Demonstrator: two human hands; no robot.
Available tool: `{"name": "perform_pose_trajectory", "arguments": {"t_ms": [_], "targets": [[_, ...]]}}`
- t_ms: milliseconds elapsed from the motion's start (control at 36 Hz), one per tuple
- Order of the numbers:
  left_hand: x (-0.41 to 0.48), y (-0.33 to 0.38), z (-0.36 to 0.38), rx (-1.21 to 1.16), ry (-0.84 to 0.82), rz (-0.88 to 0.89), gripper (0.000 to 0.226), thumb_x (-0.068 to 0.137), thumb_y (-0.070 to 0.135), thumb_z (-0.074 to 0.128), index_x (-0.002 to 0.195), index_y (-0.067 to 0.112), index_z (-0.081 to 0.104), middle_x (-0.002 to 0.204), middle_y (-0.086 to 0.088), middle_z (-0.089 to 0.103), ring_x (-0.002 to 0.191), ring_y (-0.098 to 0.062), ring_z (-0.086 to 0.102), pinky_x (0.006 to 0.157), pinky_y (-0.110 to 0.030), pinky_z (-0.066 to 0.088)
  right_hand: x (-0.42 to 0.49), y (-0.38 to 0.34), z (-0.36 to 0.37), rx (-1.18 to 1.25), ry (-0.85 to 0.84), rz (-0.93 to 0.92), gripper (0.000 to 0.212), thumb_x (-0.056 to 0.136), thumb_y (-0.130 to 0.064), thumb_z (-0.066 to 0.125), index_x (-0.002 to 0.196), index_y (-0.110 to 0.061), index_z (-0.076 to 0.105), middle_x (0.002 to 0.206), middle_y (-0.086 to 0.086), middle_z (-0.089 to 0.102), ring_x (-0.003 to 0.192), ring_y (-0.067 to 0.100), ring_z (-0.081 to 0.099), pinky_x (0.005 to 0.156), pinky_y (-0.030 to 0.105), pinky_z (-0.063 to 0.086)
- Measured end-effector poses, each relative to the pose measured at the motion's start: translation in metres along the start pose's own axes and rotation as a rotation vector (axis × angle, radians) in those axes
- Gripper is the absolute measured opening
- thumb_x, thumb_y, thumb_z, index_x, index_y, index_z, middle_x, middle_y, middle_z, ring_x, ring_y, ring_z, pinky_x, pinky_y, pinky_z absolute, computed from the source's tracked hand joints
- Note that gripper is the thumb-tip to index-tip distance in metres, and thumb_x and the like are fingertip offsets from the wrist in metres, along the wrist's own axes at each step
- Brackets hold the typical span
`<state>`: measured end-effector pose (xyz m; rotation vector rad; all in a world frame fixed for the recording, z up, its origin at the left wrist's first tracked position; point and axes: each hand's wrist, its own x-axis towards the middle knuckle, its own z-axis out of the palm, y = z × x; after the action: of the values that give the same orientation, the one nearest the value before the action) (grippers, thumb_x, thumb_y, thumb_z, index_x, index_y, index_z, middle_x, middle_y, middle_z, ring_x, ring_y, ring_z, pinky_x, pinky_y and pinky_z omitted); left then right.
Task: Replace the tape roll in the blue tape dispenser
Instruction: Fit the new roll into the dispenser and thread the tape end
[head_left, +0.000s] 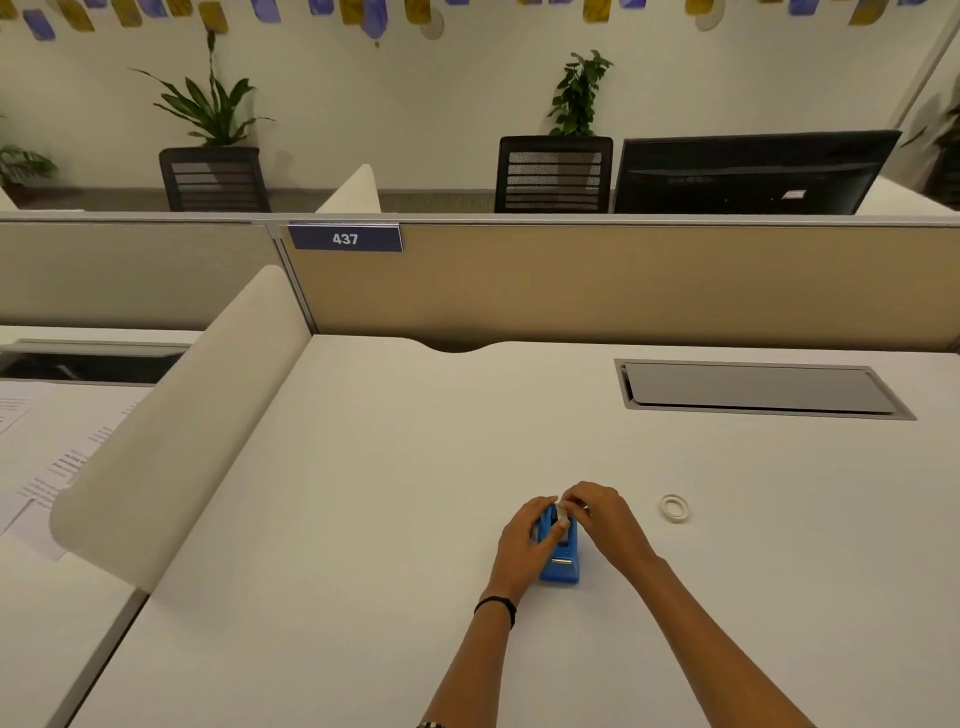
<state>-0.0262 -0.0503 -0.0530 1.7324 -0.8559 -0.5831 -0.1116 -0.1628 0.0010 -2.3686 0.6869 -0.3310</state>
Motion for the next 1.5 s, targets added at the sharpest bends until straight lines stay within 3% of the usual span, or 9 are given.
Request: {"name": "perform_pose_trajectory", "arguments": {"t_ms": [167, 333, 583, 778, 889, 972, 1194, 1333, 1500], "targets": [[-0.001, 0.0, 0.001, -0.002, 0.015, -0.007, 0.033, 0.088, 0.038, 0.059, 0.118, 0.024, 0.056, 0.118, 0.007, 0.063, 0.107, -0.007, 0.058, 0.097, -0.028, 0.05, -0.004, -0.003, -0.002, -0.031, -0.041, 0.021, 0.018, 0.091, -0.014, 0.054, 0.096, -0.001, 0.064, 0.097, 0.017, 0.069, 0.087, 0.026, 0.063, 0.076, 0.019, 0.043], [0.0, 0.0, 0.0, 0.012, -0.021, -0.027, 0.038, 0.087, 0.031, 0.063, 0.122, 0.019, 0.054, 0.123, 0.001, 0.061, 0.111, -0.013, 0.057, 0.099, -0.027, 0.047, -0.005, -0.005, -0.008, -0.069, -0.024, -0.016, 0.015, 0.092, -0.014, 0.053, 0.092, -0.005, 0.065, 0.094, 0.013, 0.07, 0.083, 0.023, 0.063, 0.077, 0.028, 0.051], [0.002, -0.003, -0.002, 0.024, -0.053, -0.077, 0.043, 0.085, 0.028, 0.066, 0.125, 0.019, 0.052, 0.124, 0.004, 0.058, 0.112, -0.01, 0.054, 0.095, -0.014, 0.042, 0.002, -0.009, -0.014, -0.114, -0.007, -0.035, 0.013, 0.091, -0.014, 0.053, 0.089, -0.008, 0.064, 0.09, 0.009, 0.07, 0.08, 0.021, 0.064, 0.071, 0.024, 0.048], [0.0, -0.002, -0.002, -0.003, -0.06, -0.088, 0.048, 0.086, 0.026, 0.065, 0.129, 0.016, 0.048, 0.13, -0.001, 0.055, 0.118, -0.015, 0.053, 0.104, -0.028, 0.042, 0.007, -0.013, -0.02, -0.141, -0.018, -0.057, 0.014, 0.091, -0.016, 0.053, 0.09, -0.008, 0.065, 0.093, 0.009, 0.07, 0.083, 0.02, 0.064, 0.074, 0.025, 0.049], [-0.001, -0.001, -0.003, -0.011, -0.065, -0.084, 0.047, 0.086, 0.025, 0.065, 0.129, 0.018, 0.048, 0.131, 0.0, 0.055, 0.117, -0.013, 0.052, 0.104, -0.026, 0.041, 0.005, -0.014, -0.019, -0.142, -0.018, -0.056, 0.015, 0.092, -0.017, 0.053, 0.092, -0.008, 0.065, 0.093, 0.009, 0.07, 0.082, 0.021, 0.064, 0.074, 0.023, 0.048], [-0.001, -0.002, -0.003, -0.015, -0.074, -0.073, 0.047, 0.086, 0.025, 0.066, 0.129, 0.019, 0.048, 0.131, 0.001, 0.054, 0.118, -0.012, 0.051, 0.104, -0.026, 0.041, 0.001, -0.014, -0.018, -0.137, -0.013, -0.054, 0.015, 0.092, -0.017, 0.053, 0.093, -0.007, 0.065, 0.094, 0.01, 0.07, 0.083, 0.021, 0.064, 0.076, 0.028, 0.051], [-0.004, 0.002, -0.007, -0.033, -0.065, 0.006, 0.019, 0.092, 0.037, 0.054, 0.111, 0.041, 0.055, 0.112, 0.019, 0.061, 0.104, 0.002, 0.057, 0.09, -0.012, 0.046, -0.013, -0.015, -0.013, -0.092, -0.01, -0.066, 0.013, 0.091, -0.015, 0.056, 0.091, -0.008, 0.066, 0.088, 0.008, 0.073, 0.078, 0.02, 0.065, 0.074, 0.03, 0.052], [-0.005, 0.005, -0.006, -0.059, -0.039, 0.004, 0.022, 0.099, 0.03, 0.04, 0.108, 0.036, 0.059, 0.11, 0.014, 0.064, 0.104, 0.0, 0.058, 0.091, -0.014, 0.046, -0.018, -0.016, -0.012, -0.085, -0.009, -0.044, 0.014, 0.091, -0.017, 0.055, 0.093, -0.011, 0.067, 0.091, 0.005, 0.073, 0.081, 0.018, 0.065, 0.076, 0.025, 0.05], [-0.003, 0.003, -0.003, -0.04, 0.004, -0.033, 0.023, 0.096, 0.021, 0.049, 0.117, 0.022, 0.057, 0.117, 0.006, 0.062, 0.108, -0.01, 0.058, 0.1, -0.03, 0.049, -0.027, -0.015, -0.006, -0.12, -0.031, -0.027, 0.016, 0.091, -0.019, 0.055, 0.098, -0.01, 0.066, 0.096, 0.007, 0.073, 0.084, 0.019, 0.066, 0.075, 0.013, 0.041]]}}
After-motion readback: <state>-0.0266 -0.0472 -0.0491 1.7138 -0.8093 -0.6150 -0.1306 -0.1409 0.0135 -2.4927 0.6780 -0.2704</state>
